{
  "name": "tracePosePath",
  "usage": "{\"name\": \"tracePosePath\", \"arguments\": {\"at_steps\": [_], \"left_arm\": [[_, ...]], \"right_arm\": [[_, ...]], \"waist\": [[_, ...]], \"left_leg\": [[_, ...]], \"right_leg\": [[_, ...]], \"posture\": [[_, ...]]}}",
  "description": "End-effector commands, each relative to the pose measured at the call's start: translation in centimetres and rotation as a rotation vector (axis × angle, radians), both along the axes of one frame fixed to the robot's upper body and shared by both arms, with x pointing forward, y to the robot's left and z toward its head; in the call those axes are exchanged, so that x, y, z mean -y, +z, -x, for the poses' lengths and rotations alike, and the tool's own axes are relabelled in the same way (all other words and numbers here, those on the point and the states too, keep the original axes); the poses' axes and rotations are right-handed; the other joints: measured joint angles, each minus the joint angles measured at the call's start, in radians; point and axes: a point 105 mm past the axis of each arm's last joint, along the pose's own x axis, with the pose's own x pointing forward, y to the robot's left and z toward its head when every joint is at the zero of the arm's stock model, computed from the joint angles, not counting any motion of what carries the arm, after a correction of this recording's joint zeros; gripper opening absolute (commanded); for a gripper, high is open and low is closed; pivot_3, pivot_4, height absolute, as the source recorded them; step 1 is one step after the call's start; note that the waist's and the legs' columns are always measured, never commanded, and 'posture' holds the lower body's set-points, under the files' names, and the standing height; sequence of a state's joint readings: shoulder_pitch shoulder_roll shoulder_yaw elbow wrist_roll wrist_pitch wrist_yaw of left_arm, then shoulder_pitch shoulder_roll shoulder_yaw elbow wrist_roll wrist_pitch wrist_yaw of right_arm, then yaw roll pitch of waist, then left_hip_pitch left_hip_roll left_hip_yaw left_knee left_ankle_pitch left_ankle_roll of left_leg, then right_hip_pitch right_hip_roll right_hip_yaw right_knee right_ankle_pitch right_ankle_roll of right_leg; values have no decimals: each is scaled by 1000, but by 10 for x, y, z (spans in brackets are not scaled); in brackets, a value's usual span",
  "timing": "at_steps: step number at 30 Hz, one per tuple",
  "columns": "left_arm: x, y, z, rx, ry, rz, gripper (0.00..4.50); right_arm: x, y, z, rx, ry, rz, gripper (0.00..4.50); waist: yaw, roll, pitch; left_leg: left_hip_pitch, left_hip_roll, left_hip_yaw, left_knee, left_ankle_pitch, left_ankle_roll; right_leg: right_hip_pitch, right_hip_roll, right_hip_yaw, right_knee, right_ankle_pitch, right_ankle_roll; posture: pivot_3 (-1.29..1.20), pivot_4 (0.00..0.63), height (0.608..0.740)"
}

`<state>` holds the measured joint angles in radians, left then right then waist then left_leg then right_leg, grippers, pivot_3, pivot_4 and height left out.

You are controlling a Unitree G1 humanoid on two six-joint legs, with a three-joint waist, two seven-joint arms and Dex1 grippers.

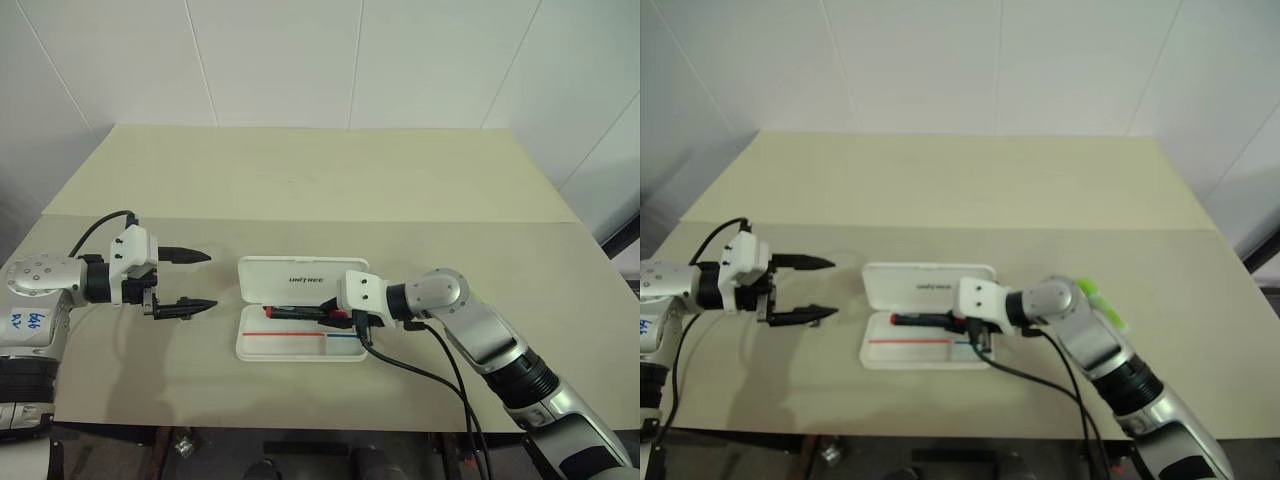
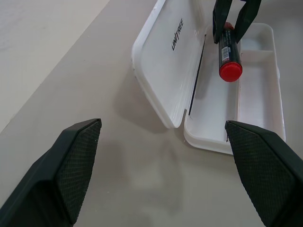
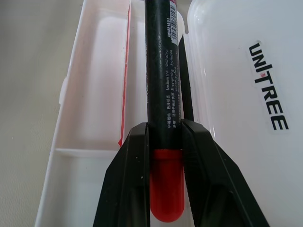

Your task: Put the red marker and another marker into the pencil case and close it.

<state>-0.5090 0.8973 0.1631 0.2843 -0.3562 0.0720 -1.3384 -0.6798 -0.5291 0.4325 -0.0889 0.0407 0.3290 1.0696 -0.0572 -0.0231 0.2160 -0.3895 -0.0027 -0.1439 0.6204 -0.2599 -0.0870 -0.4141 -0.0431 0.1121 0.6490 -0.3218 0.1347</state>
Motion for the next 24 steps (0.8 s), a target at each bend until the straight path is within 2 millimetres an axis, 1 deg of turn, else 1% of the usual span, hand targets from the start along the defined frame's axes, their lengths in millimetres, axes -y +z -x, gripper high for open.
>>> {"name": "tracePosePath", "arguments": {"at_steps": [1,2,3,7,13,16,18,20,22,23,24], "left_arm": [[6,10,0,46,-16,22,4500],[7,10,0,47,-17,25,4500],[8,10,-1,49,-18,28,4500],[10,9,-2,50,-21,35,4500],[14,8,-4,49,-27,43,4500],[15,8,-4,49,-30,46,4500],[17,8,-5,50,-34,50,4500],[18,8,-5,50,-38,57,4500],[20,9,-5,51,-43,65,4500],[22,10,-5,52,-45,71,4500],[24,10,-5,51,-50,80,4500]], "right_arm": [[0,4,1,49,29,20,941],[1,4,0,52,27,23,1335],[1,5,-1,56,24,19,1621],[-4,17,0,64,28,-46,2999],[-8,34,7,31,20,-153,2999],[-5,41,12,5,14,-202,2999],[1,45,18,-27,10,-241,2999],[8,48,26,-59,9,-268,3364],[17,52,35,-90,3,-298,3883],[22,55,38,-104,-13,-316,4296],[31,58,43,-119,-35,-335,4483]], "waist": [[1,0,0],[1,0,0],[0,0,0],[-1,0,0],[0,0,0],[1,0,0],[2,0,0],[3,0,0],[3,0,0],[4,0,0],[4,0,0]], "left_leg": [[0,0,0,0,0,0],[0,0,0,0,0,0],[0,0,0,1,0,0],[0,0,0,1,0,0],[1,0,0,2,1,-1],[1,0,-1,2,1,-1],[1,0,-1,2,1,-1],[1,0,-1,2,1,-1],[0,0,-1,2,1,-1],[0,0,-1,2,1,-1],[0,0,-1,2,1,-1]], "right_leg": [[0,0,0,0,0,0],[0,0,0,1,0,0],[0,0,0,1,0,0],[0,0,0,3,0,0],[0,0,0,4,0,-1],[0,0,0,4,0,-1],[0,0,0,4,0,-1],[0,0,0,4,0,-1],[0,0,0,4,0,-1],[0,0,0,4,0,-1],[0,0,0,4,0,-1]], "posture": [[0,150,740],[0,150,740],[0,150,740],[0,150,740],[0,150,740],[0,150,740],[0,150,740],[0,150,740],[0,150,740],[0,150,740],[0,150,740]]}}
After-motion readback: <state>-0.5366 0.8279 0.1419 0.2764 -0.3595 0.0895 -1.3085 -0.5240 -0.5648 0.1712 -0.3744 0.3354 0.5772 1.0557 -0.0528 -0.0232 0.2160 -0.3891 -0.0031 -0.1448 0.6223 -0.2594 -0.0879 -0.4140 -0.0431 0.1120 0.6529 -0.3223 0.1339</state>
